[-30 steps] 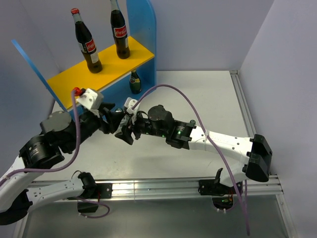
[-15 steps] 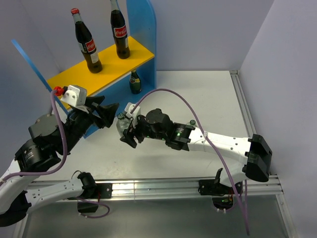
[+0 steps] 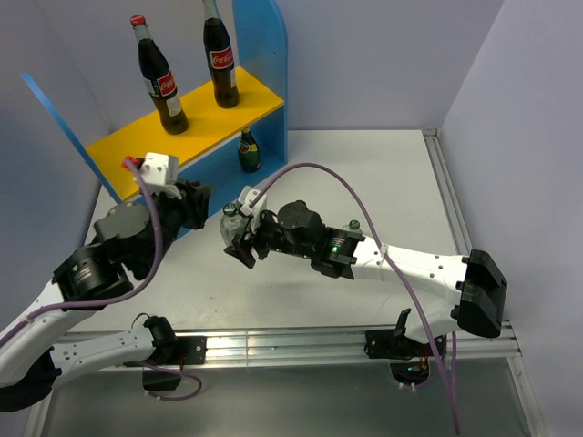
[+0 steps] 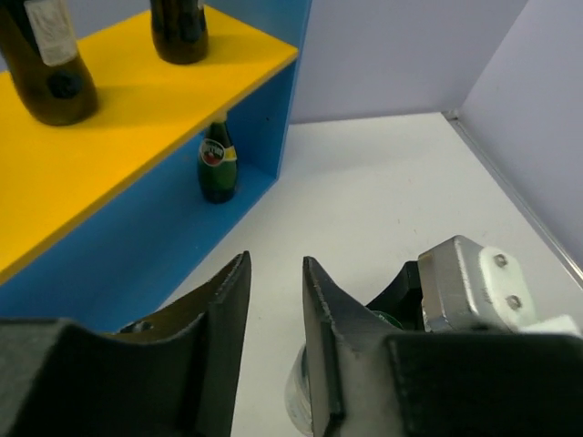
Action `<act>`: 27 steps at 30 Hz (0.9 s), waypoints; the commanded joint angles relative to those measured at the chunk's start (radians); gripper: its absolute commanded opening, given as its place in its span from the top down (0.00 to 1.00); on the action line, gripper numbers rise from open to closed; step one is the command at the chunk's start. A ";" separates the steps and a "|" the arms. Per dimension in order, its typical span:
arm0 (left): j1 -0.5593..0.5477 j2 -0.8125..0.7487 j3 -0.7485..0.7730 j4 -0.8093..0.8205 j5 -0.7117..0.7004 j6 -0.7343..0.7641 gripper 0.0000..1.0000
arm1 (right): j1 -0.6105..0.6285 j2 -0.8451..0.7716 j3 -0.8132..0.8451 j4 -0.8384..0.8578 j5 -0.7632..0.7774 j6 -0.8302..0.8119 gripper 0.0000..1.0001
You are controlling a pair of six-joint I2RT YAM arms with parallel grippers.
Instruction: Place and organize the beverage onto the shelf
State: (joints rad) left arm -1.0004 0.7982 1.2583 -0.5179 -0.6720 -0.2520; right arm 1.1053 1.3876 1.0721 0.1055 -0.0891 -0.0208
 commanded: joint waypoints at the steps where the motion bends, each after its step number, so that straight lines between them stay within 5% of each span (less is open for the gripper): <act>1: 0.023 0.050 0.010 -0.001 0.048 -0.030 0.66 | -0.005 -0.104 0.042 0.223 0.006 -0.019 1.00; 7: 0.054 0.076 -0.007 0.025 0.196 -0.040 0.80 | -0.005 -0.114 0.057 0.209 0.002 -0.021 1.00; 16: 0.072 0.088 -0.023 0.087 0.422 -0.044 0.86 | -0.016 -0.076 0.118 0.152 0.008 -0.018 1.00; 27: 0.089 0.108 -0.039 0.097 0.497 -0.046 0.89 | -0.033 -0.062 0.138 0.175 -0.004 0.008 1.00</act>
State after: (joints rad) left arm -0.9134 0.9077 1.2270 -0.4652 -0.2577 -0.2832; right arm 1.0855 1.3495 1.1076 0.0818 -0.0921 -0.0227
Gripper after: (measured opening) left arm 0.110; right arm 0.746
